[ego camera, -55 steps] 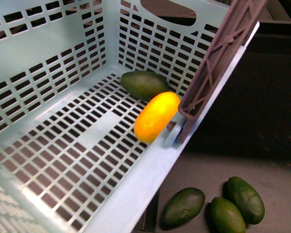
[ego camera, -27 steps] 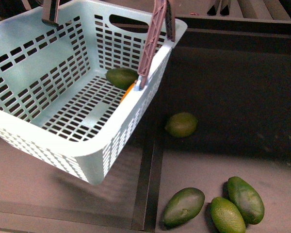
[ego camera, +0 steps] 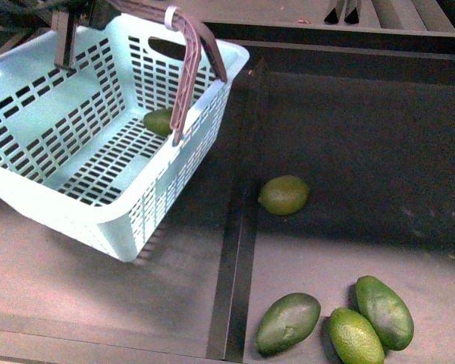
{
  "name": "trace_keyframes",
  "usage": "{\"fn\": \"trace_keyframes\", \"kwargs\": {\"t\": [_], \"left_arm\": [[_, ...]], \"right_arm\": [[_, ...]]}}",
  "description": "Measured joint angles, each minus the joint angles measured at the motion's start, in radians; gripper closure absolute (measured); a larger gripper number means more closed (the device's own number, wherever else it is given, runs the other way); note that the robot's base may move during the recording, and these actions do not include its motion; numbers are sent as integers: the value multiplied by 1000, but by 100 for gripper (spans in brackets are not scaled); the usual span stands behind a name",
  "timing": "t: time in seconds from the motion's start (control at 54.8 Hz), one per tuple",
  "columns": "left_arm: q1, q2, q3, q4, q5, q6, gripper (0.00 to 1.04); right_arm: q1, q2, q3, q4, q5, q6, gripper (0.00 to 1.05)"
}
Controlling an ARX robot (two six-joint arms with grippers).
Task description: Pick mango and avocado into basket
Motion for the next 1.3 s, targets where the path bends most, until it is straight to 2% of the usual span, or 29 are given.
{"fn": "trace_keyframes", "kwargs": {"t": [0.183,0.292,0.383,0.475,0.566,0.602,0.73,0.822,0.986,1.004,1.041,1.059,1.132,1.168,1.223,1.296], "left_arm": [[14,-21,-113,43,13,4,101],[20,-52,-161,59,38,9,76],[24,-88,-183,61,42,8,51],[32,-121,-201,61,40,3,37],[51,-210,-247,55,30,-18,13],[58,-243,-265,49,24,-23,7],[85,-409,-351,-16,-13,-34,8],[106,-578,-404,-198,-68,-12,8],[107,-609,-411,-214,-68,-3,8],[107,-607,-420,-193,-73,19,9],[107,-610,-491,-7,-95,169,16],[109,-613,-554,151,-95,300,21],[115,-653,-755,553,-89,756,39],[119,-681,-813,650,-86,944,46],[128,-731,-875,727,-84,1132,57],[139,-793,-945,756,-78,1273,71]], "right_arm": [[0,0,0,0,0,0,9],[0,0,0,0,0,0,9],[0,0,0,0,0,0,9],[0,0,0,0,0,0,9],[0,0,0,0,0,0,9],[0,0,0,0,0,0,9],[0,0,0,0,0,0,9],[0,0,0,0,0,0,9],[0,0,0,0,0,0,9],[0,0,0,0,0,0,9],[0,0,0,0,0,0,9],[0,0,0,0,0,0,9],[0,0,0,0,1,0,9],[0,-1,0,0,0,0,9],[0,-1,0,0,0,0,9],[0,-1,0,0,0,0,9]]}}
